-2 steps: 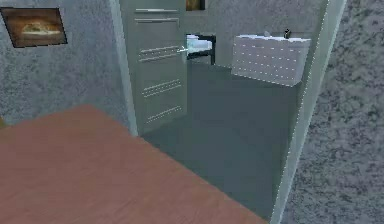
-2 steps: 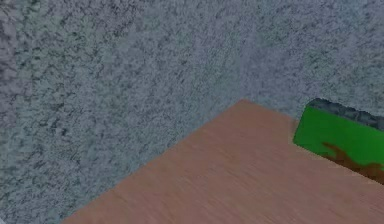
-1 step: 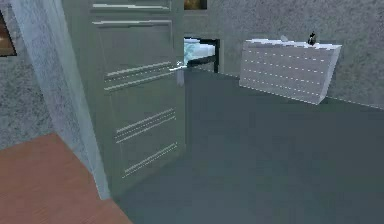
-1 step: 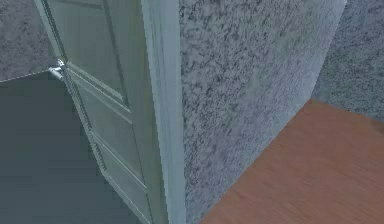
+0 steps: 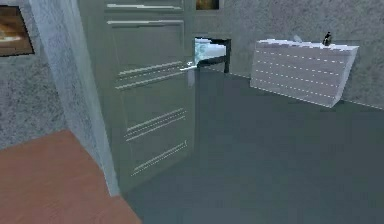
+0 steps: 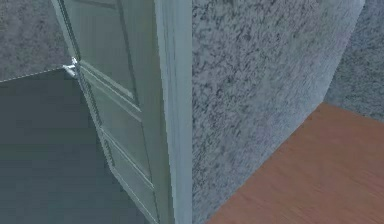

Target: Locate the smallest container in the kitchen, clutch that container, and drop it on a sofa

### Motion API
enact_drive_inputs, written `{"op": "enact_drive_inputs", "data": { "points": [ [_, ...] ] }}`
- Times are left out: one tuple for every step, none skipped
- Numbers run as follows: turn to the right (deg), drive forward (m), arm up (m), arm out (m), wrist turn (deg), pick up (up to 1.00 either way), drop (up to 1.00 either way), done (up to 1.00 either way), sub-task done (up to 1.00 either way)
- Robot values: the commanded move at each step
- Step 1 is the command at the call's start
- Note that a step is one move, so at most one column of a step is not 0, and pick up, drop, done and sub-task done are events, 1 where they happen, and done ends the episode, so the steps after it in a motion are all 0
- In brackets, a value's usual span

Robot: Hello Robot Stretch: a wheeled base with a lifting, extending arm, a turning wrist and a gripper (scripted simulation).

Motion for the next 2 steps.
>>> {"op": "enact_drive_inputs", "data": {
  "points": [
    [0.0,0.35,0.0,0.0,0.0,0.0,0.0,0.0,0.0],
    [45.0,0.0,0.0,0.0,0.0,0.0,0.0,0.0,0.0]
  ]
}}
